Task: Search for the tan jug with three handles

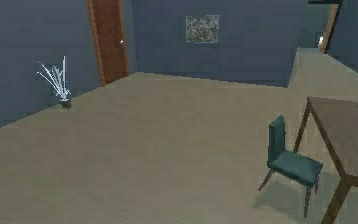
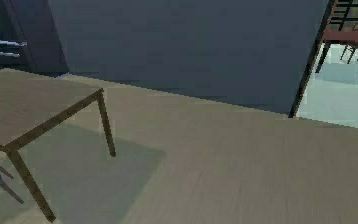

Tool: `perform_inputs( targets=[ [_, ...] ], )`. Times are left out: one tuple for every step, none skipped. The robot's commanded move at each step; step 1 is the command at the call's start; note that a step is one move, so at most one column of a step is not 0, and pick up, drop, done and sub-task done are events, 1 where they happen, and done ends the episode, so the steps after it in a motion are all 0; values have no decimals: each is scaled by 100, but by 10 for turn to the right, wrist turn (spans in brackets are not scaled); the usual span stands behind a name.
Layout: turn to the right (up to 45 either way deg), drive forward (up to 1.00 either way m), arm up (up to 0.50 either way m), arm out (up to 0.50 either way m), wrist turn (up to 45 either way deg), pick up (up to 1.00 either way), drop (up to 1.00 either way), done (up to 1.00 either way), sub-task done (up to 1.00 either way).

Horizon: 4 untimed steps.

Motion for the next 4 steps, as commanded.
perform_inputs(
  targets=[
    [0,15,0,0,0,0,0,0,0],
    [-450,0,0,0,0,0,0,0,0],
    [-180,0,0,0,0,0,0,0,0],
    [0,60,0,0,0,0,0,0,0]
  ],
)
